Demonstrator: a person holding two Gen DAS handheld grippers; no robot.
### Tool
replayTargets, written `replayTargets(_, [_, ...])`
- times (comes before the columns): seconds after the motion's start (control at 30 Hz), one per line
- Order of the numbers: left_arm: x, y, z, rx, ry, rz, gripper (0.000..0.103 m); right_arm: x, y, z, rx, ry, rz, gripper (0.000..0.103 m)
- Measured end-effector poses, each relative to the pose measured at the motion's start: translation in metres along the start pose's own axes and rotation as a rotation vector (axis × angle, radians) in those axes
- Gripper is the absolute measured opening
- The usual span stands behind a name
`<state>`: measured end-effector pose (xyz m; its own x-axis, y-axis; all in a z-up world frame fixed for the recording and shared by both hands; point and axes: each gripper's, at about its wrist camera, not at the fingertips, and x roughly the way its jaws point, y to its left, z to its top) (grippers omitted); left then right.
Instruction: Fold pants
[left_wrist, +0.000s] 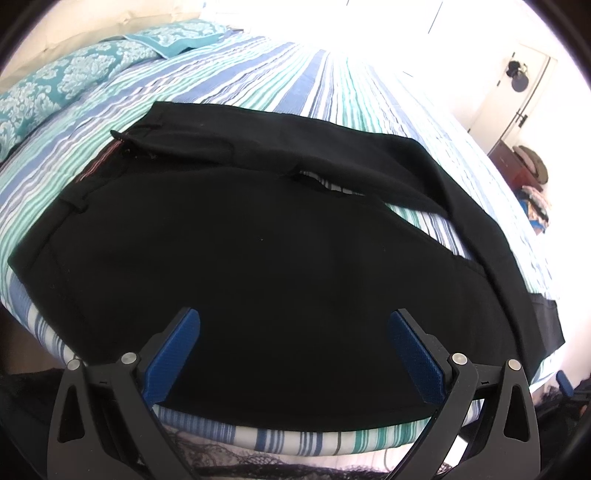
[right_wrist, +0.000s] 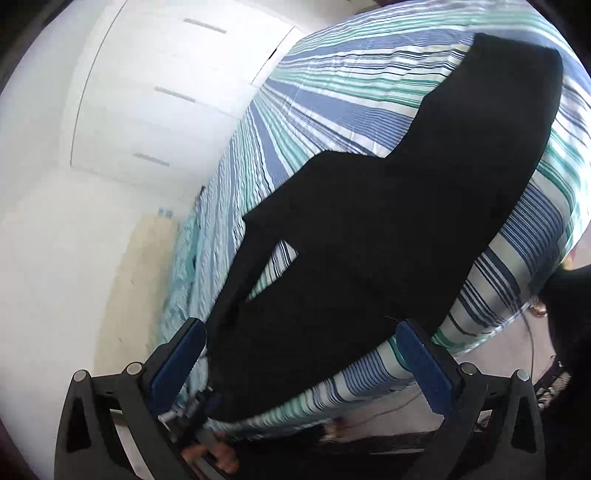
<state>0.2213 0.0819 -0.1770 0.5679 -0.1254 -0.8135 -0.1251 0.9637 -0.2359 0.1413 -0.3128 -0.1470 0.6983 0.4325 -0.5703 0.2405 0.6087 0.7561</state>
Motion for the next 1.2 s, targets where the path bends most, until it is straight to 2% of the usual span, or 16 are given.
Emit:
replayTargets(0.07, [0.001, 0.0, 0.001, 0.0, 0.005, -0.003, 0.102, 0.01, 0.0, 0.003, 0.031, 0.029, -0.002, 0.103])
replayTargets(0.2, [0.001, -0.002, 0.001, 0.001, -0.003, -0.004, 0.102, 0.046, -0.007, -0.003, 0.176, 0.112, 0.059, 0.103])
replayTargets(0.4, [0.0, 0.0, -0.001, 0.016, 0.001, 0.009, 0.102, 0.083, -0.032, -0.003, 0.284, 0.107, -0.018, 0.103])
replayTargets(0.47, [0.0, 0.002, -0.001, 0.014, 0.0, 0.011, 0.102, 0.083, -0.039, -0.004, 0.301, 0.058, -0.047, 0.103])
replayTargets(0.67, [0.006, 0.006, 0.001, -0.007, 0.017, 0.011, 0.102, 0.07, -0.039, 0.014, 0.218, -0.067, -0.105, 0.102])
replayTargets(0.77, [0.008, 0.004, 0.0, 0.001, 0.02, 0.011, 0.102, 0.068, -0.044, 0.019, 0.223, -0.104, -0.138, 0.096])
replayTargets(0.9, [0.011, -0.003, -0.002, 0.032, 0.028, 0.017, 0.102, 0.059, -0.054, 0.023, 0.246, -0.147, -0.168, 0.082])
replayTargets(1.03, [0.014, -0.009, -0.005, 0.055, 0.038, 0.027, 0.102, 0.051, -0.065, 0.027, 0.292, -0.209, -0.18, 0.079])
replayTargets(1.17, [0.018, -0.01, -0.006, 0.058, 0.049, 0.034, 0.102, 0.039, -0.076, 0.035, 0.313, -0.247, -0.215, 0.064])
replayTargets(1.2, [0.019, -0.01, -0.007, 0.059, 0.052, 0.035, 0.102, 0.037, -0.079, 0.037, 0.319, -0.251, -0.227, 0.063])
